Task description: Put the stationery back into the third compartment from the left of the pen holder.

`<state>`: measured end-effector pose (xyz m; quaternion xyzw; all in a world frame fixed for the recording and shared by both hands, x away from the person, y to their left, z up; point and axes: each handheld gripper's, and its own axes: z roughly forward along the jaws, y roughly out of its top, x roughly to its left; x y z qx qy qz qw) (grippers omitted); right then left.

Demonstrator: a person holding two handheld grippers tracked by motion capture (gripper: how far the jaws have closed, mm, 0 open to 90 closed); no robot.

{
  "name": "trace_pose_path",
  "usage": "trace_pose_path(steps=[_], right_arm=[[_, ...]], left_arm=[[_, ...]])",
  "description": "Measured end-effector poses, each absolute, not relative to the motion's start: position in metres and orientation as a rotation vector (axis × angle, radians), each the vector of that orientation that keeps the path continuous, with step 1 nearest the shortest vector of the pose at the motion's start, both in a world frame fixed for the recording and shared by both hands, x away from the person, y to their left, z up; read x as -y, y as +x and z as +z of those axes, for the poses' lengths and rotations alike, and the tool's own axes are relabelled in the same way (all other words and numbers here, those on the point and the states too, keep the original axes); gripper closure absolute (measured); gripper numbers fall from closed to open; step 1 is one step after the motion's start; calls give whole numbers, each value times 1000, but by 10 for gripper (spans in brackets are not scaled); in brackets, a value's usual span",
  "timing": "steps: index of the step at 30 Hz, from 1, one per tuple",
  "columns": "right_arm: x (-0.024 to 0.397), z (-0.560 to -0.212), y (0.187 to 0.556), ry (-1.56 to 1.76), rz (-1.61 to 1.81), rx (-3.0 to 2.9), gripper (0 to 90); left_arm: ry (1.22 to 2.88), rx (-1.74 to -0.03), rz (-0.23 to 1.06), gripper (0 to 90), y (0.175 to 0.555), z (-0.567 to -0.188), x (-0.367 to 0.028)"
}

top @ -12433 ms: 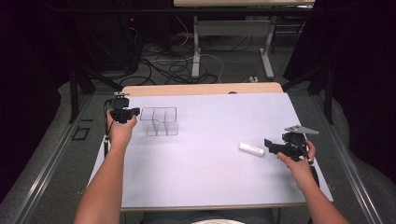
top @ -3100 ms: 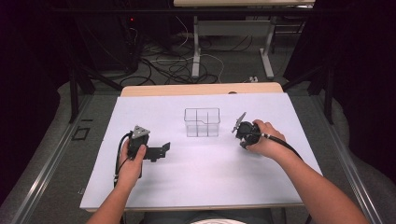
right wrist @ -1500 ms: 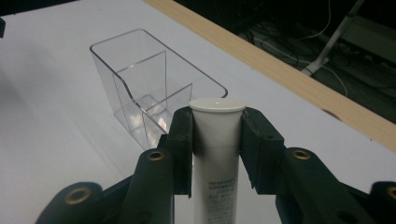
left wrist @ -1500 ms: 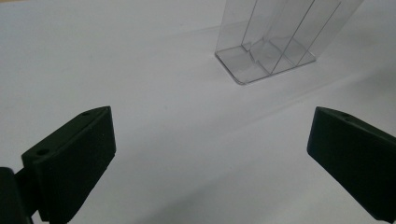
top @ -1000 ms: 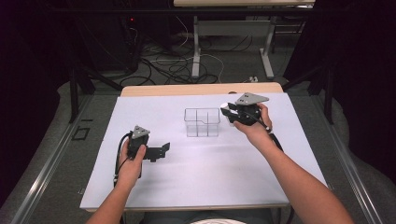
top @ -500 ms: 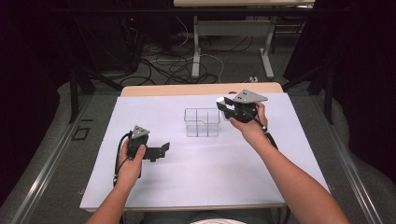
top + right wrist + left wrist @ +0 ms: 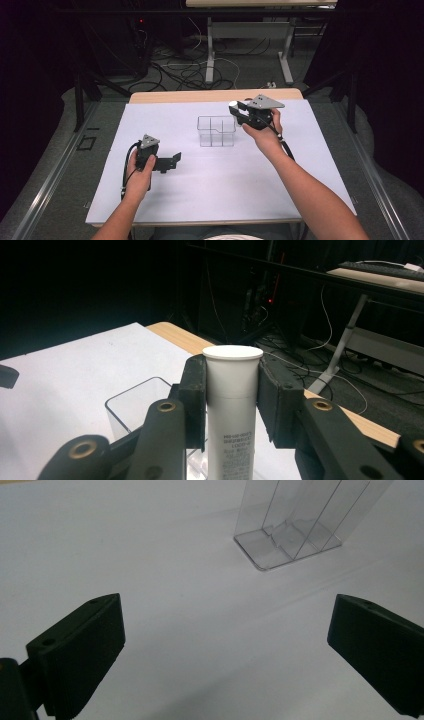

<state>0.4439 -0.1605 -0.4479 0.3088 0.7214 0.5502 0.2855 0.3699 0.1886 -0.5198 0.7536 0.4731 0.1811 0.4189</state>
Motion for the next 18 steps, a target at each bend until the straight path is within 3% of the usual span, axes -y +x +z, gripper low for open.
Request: trace_pose_path(steps=[18], right_arm=[[145,-459,450,804,1475,-1957,665]], left_arm=[[1893,-1188,462,18,370,-520,-191]])
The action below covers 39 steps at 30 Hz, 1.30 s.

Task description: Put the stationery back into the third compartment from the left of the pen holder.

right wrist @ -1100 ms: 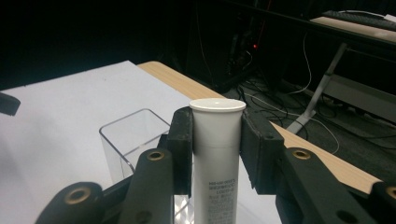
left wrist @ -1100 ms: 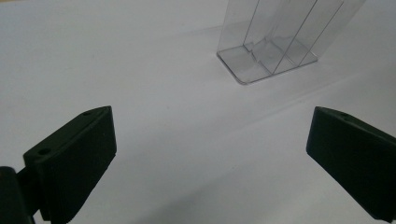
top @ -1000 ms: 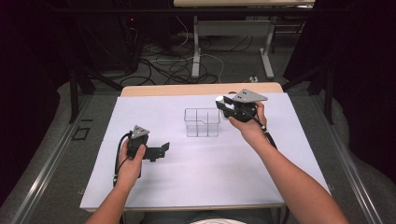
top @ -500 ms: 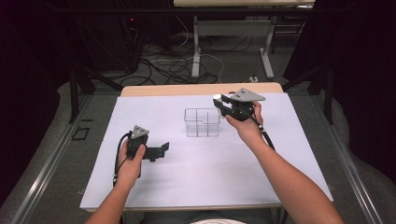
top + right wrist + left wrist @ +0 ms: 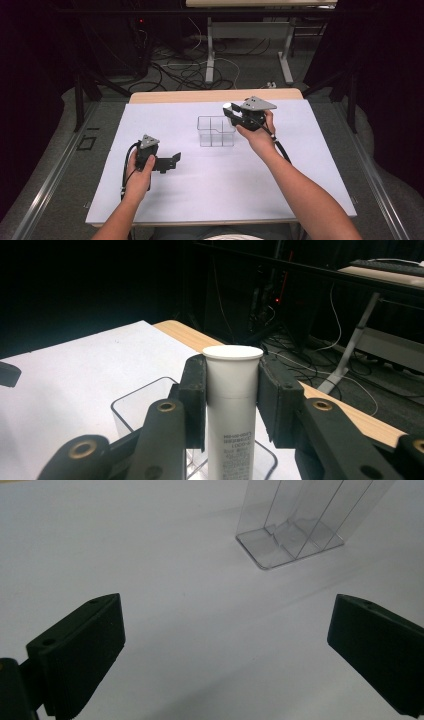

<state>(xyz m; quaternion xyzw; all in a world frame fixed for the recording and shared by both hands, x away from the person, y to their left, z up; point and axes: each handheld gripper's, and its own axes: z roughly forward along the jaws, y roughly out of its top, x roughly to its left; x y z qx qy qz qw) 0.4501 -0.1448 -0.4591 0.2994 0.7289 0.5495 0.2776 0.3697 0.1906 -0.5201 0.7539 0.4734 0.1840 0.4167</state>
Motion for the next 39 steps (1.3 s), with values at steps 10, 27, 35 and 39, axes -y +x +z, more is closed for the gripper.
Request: trace_pose_path(steps=[10,27,35,39], right_arm=[[137,-466,453,796,1485,-1950,665],[132,-478,458,827,1447,-1993,665],[129,-484,461,819,1433,-1997,665],[129,-486,462,824,1418,-2008,665]], left_arm=[[1894,-1187,464,18,369,-520,-191],[1894,-1187,464,18,369,-519,-191],[1891,-1187,466,19,369,-519,-191],[1891,-1187,464,19,369,-519,-191]])
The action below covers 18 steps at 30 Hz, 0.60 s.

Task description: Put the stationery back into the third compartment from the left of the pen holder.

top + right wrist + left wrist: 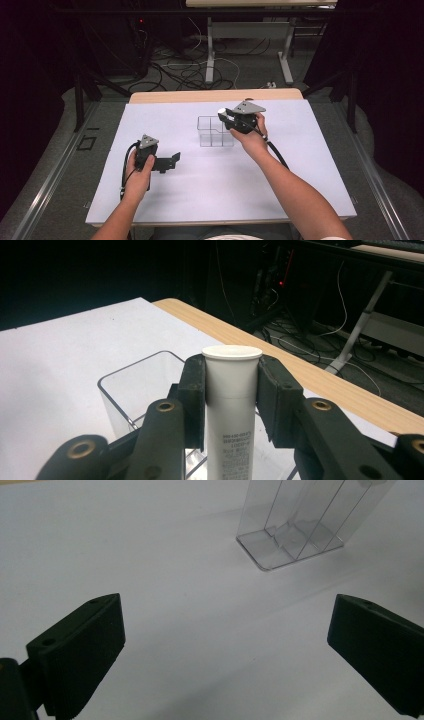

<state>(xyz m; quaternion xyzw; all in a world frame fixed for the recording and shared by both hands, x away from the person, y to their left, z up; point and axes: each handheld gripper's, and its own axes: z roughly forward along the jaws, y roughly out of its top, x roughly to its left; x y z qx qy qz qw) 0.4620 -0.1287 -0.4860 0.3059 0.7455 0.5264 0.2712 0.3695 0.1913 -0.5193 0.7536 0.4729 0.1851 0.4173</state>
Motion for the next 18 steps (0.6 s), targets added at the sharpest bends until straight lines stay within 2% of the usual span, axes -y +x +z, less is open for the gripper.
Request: trace_pose_path(steps=[18], right_arm=[[129,-502,461,815,1354,-2071,665]], left_arm=[[1893,-1188,464,18,370,-520,-192]])
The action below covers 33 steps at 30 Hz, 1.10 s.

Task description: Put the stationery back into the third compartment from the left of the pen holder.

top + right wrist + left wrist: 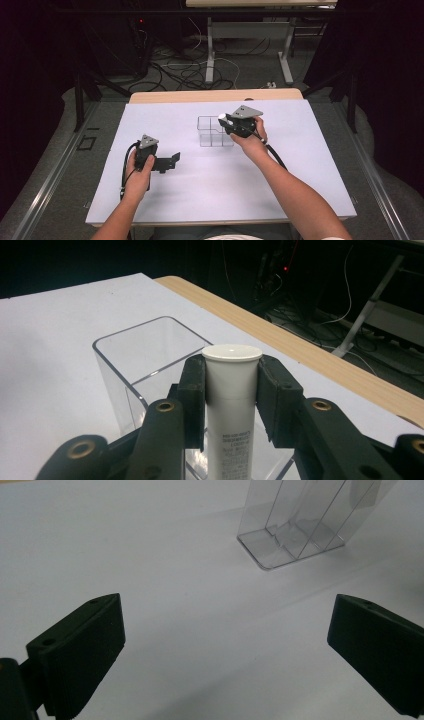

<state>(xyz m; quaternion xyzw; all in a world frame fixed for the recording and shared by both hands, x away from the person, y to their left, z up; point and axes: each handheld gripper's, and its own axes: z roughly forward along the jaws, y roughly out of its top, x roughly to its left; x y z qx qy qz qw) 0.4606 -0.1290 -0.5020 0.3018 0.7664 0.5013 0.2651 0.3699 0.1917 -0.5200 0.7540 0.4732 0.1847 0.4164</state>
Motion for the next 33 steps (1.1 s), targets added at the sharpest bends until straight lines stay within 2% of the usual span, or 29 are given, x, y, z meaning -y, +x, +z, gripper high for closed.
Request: trace_pose_path(steps=[13,20,33], right_arm=[[129,-503,459,798,1322,-2104,660],[135,-493,456,796,1347,-2072,526],[155,-474,440,829,1355,-2140,452]], left_arm=[[1892,-1189,463,18,370,-520,-192],[1892,-1191,464,18,370,-520,-192],[1888,-1191,470,18,370,-519,-193]])
